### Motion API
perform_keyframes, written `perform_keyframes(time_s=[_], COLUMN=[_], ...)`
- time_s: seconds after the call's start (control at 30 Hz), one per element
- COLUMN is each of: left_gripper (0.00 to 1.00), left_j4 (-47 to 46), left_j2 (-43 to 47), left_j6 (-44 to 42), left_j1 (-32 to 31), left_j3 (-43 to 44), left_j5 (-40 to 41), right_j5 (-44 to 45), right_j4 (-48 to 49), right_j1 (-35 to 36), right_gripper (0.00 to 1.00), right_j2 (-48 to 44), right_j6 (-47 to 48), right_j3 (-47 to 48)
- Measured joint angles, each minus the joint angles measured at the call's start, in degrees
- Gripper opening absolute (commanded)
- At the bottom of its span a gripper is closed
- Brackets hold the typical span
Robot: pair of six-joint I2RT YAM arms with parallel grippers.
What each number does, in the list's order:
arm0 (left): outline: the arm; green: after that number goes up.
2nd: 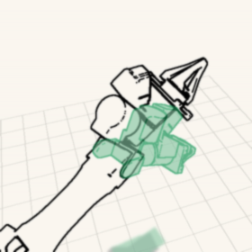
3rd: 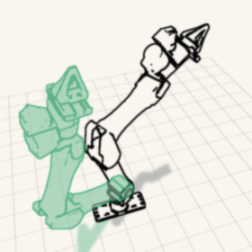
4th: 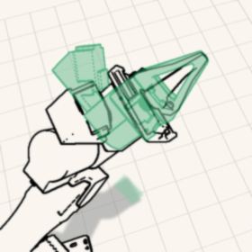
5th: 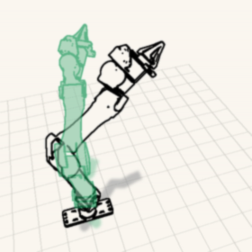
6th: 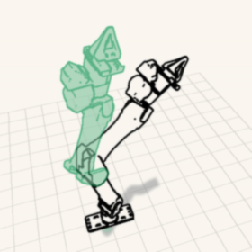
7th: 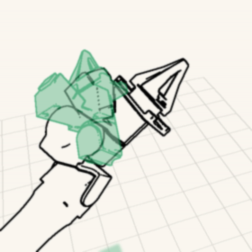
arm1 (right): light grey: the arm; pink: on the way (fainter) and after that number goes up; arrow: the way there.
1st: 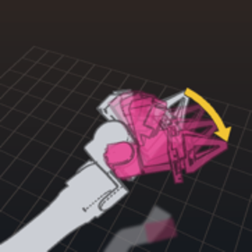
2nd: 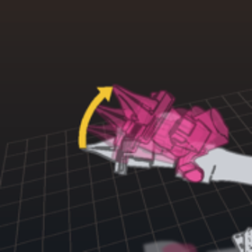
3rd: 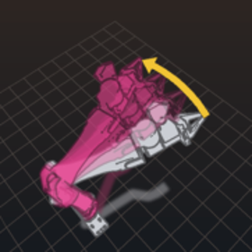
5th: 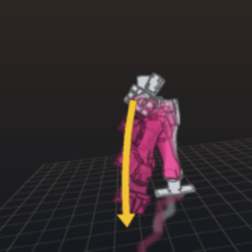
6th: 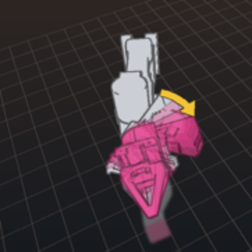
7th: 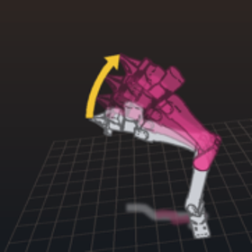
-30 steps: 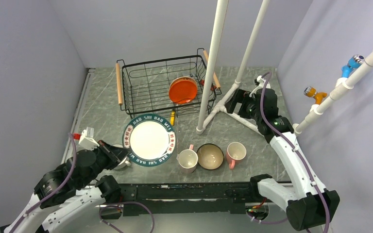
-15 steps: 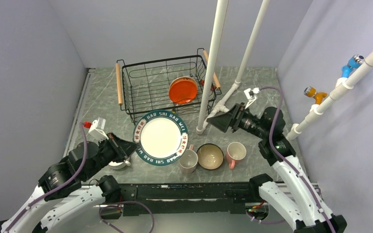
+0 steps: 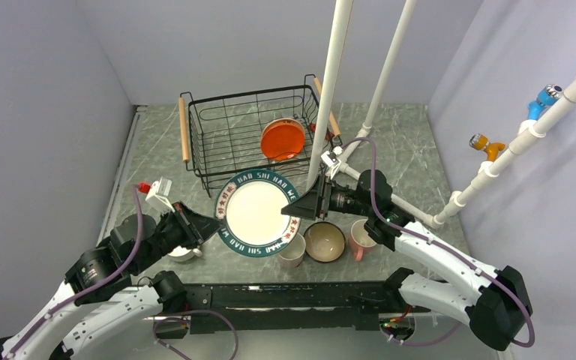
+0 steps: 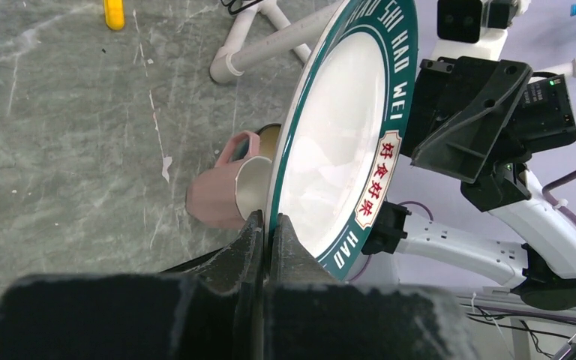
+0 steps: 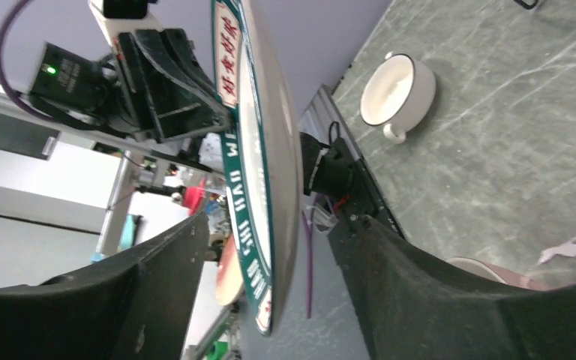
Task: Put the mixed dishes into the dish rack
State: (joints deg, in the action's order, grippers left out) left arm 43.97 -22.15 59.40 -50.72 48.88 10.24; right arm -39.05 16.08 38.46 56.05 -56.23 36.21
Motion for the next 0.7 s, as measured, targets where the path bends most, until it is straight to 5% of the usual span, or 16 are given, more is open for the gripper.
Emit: perform_keyframes(time_s=[0.13, 0.4, 0.5, 0.6, 0.7], left_gripper=[0.00, 0.00, 0.00, 0.01, 0.29], left_j4=[0.1, 0.4, 0.5, -0.2, 1.2], left_j2=[0.0, 0.4, 0.4, 0.4, -0.6], left_j6=[0.2, 1.2, 1.5, 1.9, 2.0], left_j1=[0.0, 0.0, 0.0, 0.0, -0.1], left_j3=[-0.4, -1.1, -1.7, -1.7, -1.4], left_j5=[-0.4, -0.4, -0.4, -0.8, -0.7], right_j5=[0.3, 0.4, -0.1, 1.0, 2.2], right_j4=[3.9, 7.4, 9.0, 7.4, 4.6], right_j1=[0.5, 1.3, 1.7, 1.5, 1.7], right_gripper=[0.41, 0.33, 0.01, 0.00, 0.00], right_j2=[0.1, 1.4, 2.6, 4.1, 4.6], right_j6=[-2.0, -4.5, -5.2, -4.1, -2.8], right_j3=[-1.0, -2.9, -3.8, -4.1, -4.0])
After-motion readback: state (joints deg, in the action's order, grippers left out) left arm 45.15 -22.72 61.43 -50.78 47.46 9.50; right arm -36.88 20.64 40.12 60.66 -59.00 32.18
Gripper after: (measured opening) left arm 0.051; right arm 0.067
